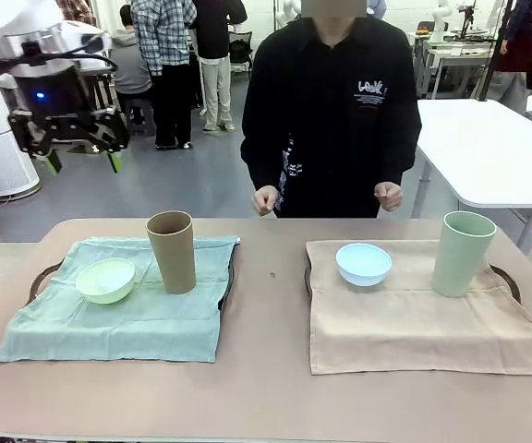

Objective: Set up a tray with a mat and arrange the tableware.
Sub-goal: Place the Picnic Bowl and Reusable plastic cup back onto the Handle tray in front of the human's position.

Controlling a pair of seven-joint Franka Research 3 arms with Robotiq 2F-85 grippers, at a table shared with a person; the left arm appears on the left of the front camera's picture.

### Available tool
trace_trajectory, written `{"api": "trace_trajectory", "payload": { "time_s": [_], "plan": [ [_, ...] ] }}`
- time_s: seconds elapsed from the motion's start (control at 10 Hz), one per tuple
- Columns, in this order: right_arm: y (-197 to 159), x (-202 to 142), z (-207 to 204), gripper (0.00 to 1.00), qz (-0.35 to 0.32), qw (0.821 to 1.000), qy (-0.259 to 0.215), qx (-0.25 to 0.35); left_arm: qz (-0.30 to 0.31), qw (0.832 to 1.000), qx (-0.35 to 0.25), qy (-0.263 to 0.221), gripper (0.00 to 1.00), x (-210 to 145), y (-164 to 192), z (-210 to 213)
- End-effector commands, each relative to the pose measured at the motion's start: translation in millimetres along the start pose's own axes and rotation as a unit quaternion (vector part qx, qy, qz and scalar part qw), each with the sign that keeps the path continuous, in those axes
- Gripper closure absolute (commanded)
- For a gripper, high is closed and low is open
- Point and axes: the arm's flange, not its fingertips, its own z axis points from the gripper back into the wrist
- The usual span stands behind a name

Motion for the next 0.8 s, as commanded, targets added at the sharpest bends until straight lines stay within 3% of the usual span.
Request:
{"api": "trace_trajectory", "payload": {
  "time_s": [0.0,0.2,0.3,0.4,0.5,0.6,0.7],
  "plan": [
    [-5,-10,12,0.0,0.026,0.993,-0.037,0.107,0.037,0.994,-0.107,0.009,0.0,-1,51,14],
    [-41,-64,53,0.0,0.038,0.954,-0.128,0.267,0.074,0.955,-0.286,0.036,0.0,-25,136,21],
    [-57,-86,67,0.0,0.058,0.922,-0.18,0.337,0.092,0.935,-0.34,0.035,0.0,-36,168,21],
    [-73,-103,76,0.0,0.102,0.859,-0.235,0.442,0.116,0.909,-0.399,0.029,0.0,-51,190,19],
    [-84,-104,71,0.0,0.098,0.841,-0.265,0.461,0.174,0.889,-0.423,0.022,0.0,-53,193,12],
    [-46,-109,64,0.0,0.066,0.937,-0.172,0.295,0.103,0.932,-0.348,0.014,0.0,-35,180,31],
    [-46,-109,64,0.0,0.066,0.937,-0.172,0.295,0.103,0.932,-0.348,0.014,0.0,-35,180,31]
  ]
}}
